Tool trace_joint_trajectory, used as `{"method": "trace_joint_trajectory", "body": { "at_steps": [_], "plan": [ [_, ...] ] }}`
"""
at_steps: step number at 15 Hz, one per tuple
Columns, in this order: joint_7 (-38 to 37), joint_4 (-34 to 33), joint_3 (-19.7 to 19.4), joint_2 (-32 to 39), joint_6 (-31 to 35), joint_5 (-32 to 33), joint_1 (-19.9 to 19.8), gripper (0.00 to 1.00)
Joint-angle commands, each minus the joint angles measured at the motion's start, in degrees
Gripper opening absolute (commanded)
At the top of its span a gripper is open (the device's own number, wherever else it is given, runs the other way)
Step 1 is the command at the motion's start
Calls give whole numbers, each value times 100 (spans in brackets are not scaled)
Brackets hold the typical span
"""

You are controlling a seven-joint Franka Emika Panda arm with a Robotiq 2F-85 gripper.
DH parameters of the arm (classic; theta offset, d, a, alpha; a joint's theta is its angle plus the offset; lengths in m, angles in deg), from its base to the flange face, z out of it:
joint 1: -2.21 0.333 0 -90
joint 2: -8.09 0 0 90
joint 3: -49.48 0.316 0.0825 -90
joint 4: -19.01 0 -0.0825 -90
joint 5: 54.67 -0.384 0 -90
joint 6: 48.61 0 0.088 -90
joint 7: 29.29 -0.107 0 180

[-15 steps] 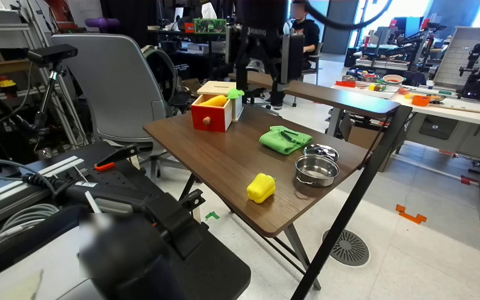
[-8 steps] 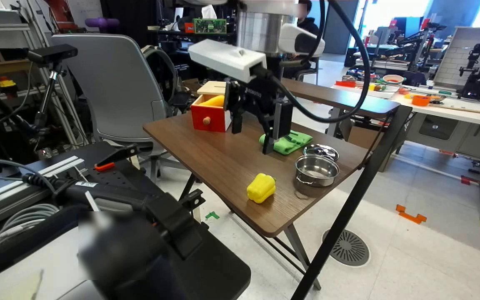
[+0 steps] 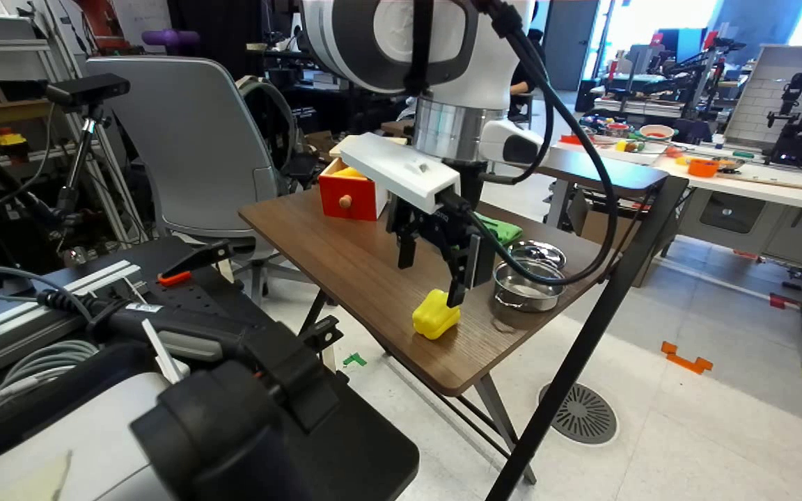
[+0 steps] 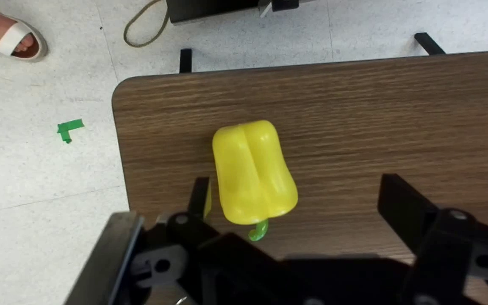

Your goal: Pick up the yellow bell pepper and put it at the far end of the table

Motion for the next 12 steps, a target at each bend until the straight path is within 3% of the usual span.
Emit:
{"method": "trace_joint_trajectory", "body": {
  "at_steps": [1,2,3,5,10,12],
  "plan": [
    [-63,-258,208,334,155,19,-173,100],
    [-54,-320,239,406,117,17,-195,100],
    [25,-375,291,463,65,10,-238,75],
    [10,-456,335,541,24,5,-271,68],
    [27,-602,417,629,-59,-39,-409,28],
    [86,-633,484,547,-227,-103,-498,27]
  ]
}}
